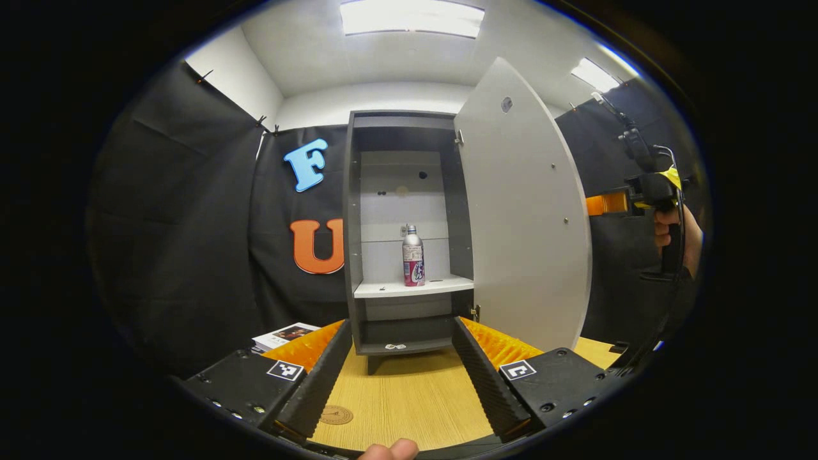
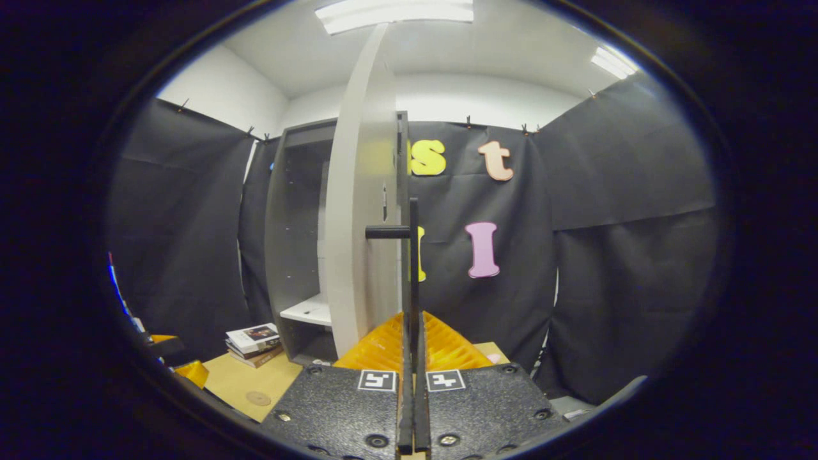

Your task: Open the cabinet door with the right hand, grasp the bottle in the cabinet with the left hand and place it on the coaster, then close the cabinet door with the right hand.

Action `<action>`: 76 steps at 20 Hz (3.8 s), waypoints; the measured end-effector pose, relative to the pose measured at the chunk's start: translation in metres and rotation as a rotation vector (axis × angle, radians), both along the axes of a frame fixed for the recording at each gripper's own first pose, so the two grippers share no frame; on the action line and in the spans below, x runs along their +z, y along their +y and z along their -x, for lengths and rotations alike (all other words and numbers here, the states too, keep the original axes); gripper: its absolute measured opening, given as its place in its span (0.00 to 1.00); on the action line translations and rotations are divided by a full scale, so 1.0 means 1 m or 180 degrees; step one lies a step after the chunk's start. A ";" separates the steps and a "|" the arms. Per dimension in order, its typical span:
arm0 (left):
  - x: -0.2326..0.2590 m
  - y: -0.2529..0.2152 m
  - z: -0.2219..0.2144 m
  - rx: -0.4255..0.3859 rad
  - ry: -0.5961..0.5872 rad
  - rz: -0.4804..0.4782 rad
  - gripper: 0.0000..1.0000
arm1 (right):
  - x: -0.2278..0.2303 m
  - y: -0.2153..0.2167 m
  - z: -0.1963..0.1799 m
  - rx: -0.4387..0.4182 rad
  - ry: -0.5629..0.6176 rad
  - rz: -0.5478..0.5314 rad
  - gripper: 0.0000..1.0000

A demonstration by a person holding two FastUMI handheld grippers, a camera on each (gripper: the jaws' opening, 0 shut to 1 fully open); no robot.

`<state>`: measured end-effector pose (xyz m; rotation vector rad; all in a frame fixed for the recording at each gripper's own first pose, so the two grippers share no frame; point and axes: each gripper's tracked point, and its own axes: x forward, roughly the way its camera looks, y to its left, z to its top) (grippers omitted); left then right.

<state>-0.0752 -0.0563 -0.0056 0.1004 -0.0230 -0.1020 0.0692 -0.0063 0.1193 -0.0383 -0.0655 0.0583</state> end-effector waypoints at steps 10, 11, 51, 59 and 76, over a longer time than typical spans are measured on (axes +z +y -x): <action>0.001 0.007 0.005 0.0106 -0.0005 0.0012 0.95 | -0.010 0.001 0.022 0.0030 -0.0002 -0.0156 0.04; 0.001 0.006 0.005 0.0103 -0.0008 0.0011 0.95 | -0.014 -0.003 0.027 -0.0023 0.0013 -0.0139 0.04; 0.057 -0.056 -0.322 -0.0209 0.0070 0.0287 1.00 | -0.066 0.024 0.036 0.0258 0.0146 -0.0130 0.82; 0.028 -0.057 -0.409 -0.0007 0.0190 0.0171 0.95 | -0.070 0.023 0.031 0.0229 0.0240 -0.0008 0.82; 0.018 -0.063 -0.464 -0.0004 0.0186 0.0286 0.81 | -0.065 0.023 0.014 0.0243 0.0190 -0.0150 0.82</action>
